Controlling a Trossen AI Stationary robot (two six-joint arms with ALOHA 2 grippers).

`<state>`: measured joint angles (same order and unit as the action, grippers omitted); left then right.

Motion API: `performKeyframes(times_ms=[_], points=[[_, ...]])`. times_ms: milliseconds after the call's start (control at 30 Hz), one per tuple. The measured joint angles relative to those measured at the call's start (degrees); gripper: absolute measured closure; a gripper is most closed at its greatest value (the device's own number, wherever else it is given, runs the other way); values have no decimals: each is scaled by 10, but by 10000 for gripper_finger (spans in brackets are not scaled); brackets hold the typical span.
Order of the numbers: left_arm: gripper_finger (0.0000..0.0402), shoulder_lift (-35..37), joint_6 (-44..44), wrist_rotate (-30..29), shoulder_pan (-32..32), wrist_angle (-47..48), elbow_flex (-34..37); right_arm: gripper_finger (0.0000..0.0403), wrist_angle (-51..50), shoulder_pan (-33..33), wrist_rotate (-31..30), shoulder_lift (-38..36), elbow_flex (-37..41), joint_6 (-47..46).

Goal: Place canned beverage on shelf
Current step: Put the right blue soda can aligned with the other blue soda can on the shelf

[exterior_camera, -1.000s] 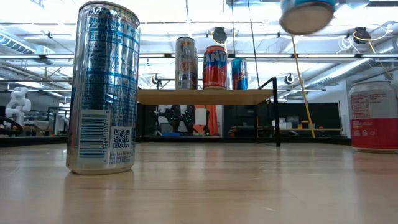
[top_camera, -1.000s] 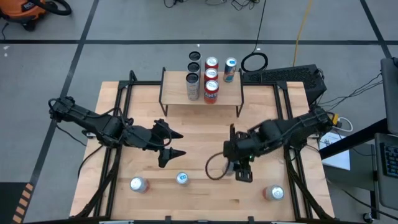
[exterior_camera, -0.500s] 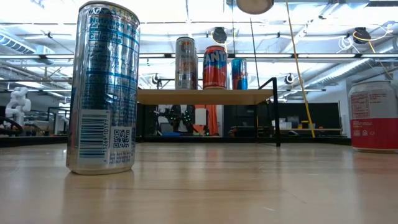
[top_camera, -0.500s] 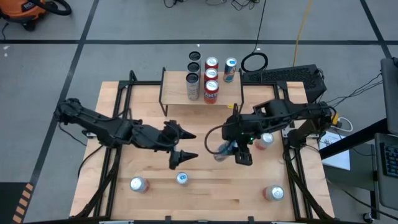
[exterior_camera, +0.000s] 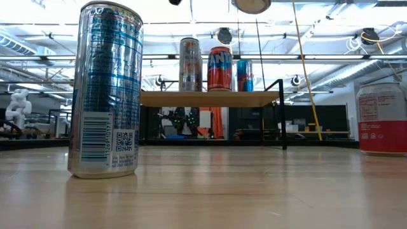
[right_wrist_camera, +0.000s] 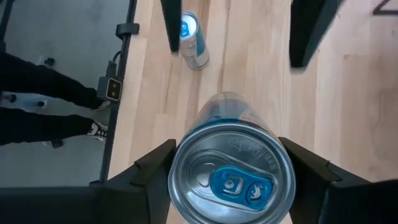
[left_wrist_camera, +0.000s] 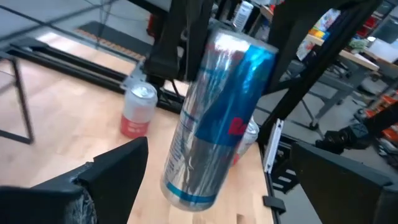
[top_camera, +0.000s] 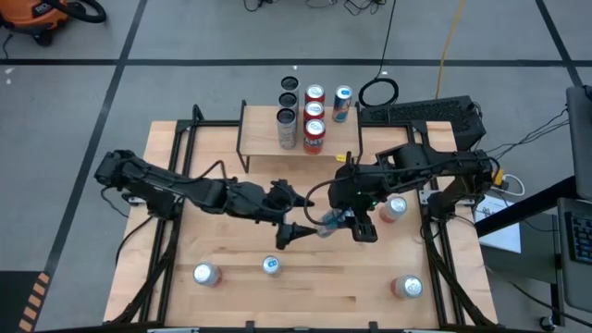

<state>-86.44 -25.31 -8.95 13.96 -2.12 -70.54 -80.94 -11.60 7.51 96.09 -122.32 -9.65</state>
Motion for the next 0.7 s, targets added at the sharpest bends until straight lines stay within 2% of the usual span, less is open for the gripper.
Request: performKeyframes(times_ms=[233, 700], points=[[8, -36, -13, 57, -20, -5, 0, 195, 13, 0, 0, 0, 0, 32], [9, -55, -9, 83, -23, -9, 0, 195, 88, 0, 0, 0, 0, 104]])
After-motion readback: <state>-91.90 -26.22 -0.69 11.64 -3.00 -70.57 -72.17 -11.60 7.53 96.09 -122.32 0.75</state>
